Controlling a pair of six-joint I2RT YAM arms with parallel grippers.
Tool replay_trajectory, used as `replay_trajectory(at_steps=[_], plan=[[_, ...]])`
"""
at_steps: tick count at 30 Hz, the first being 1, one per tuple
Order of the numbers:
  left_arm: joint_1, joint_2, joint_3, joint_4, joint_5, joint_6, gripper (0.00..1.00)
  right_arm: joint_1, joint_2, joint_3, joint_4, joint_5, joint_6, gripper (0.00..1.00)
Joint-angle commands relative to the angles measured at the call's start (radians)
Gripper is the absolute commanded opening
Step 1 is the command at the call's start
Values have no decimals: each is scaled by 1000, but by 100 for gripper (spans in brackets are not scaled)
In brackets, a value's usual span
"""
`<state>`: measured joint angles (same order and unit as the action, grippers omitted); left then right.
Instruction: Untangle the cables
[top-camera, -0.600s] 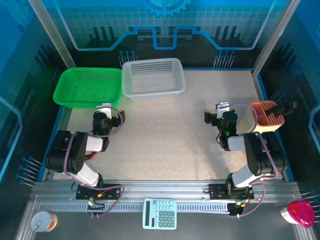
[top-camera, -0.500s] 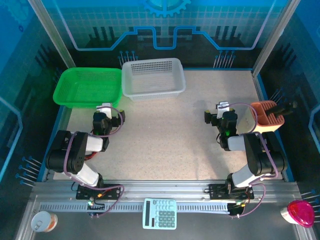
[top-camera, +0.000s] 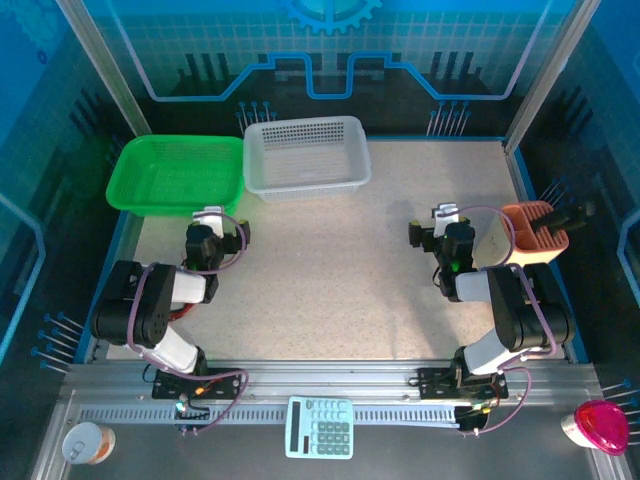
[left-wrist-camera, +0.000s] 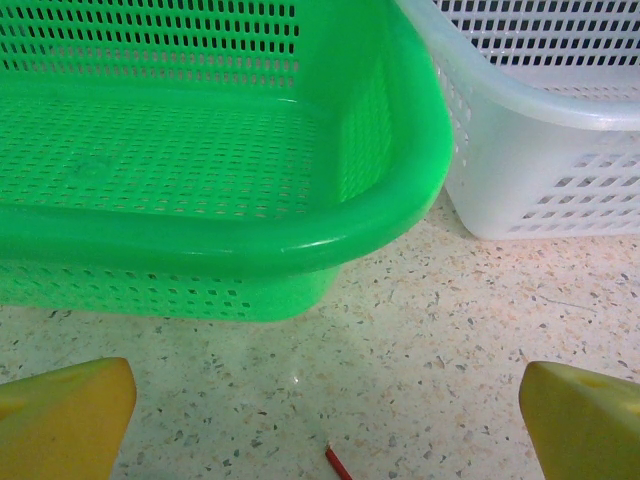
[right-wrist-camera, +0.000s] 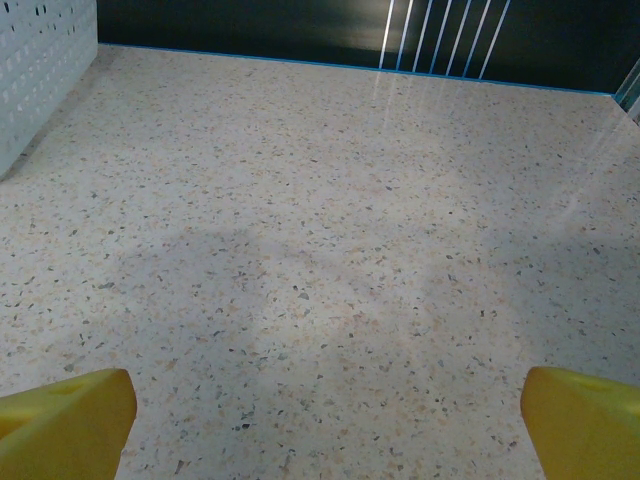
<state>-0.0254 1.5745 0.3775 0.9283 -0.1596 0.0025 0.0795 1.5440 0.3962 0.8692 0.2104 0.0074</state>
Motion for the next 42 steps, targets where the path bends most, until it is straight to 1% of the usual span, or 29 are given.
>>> replay_trajectory(at_steps=[1, 24, 30, 32, 33, 35, 38, 42], plan=[[-4, -18, 0, 18, 1, 1, 100, 11, -8, -7, 36, 21, 11, 100], [7, -17, 7, 2, 20, -9, 99, -1, -10, -5, 28, -6, 17, 100], [15, -19, 3, 7, 45, -10, 99, -1, -10, -7, 30, -6, 16, 100], [15, -36, 1, 2, 72, 5, 99, 2, -21, -21, 50, 6, 17, 100], [13, -57, 1, -13, 67, 5, 99, 6, -41, -28, 51, 17, 14, 100], [12, -126, 13, -94, 55, 1, 99, 22, -112, -37, 4, 58, 7, 100], [9, -234, 33, -215, 48, 1, 99, 28, -235, -36, -99, 74, 5, 100], [5, -386, 45, -271, 29, 0, 99, 25, -406, 12, -316, 131, 95, 100]])
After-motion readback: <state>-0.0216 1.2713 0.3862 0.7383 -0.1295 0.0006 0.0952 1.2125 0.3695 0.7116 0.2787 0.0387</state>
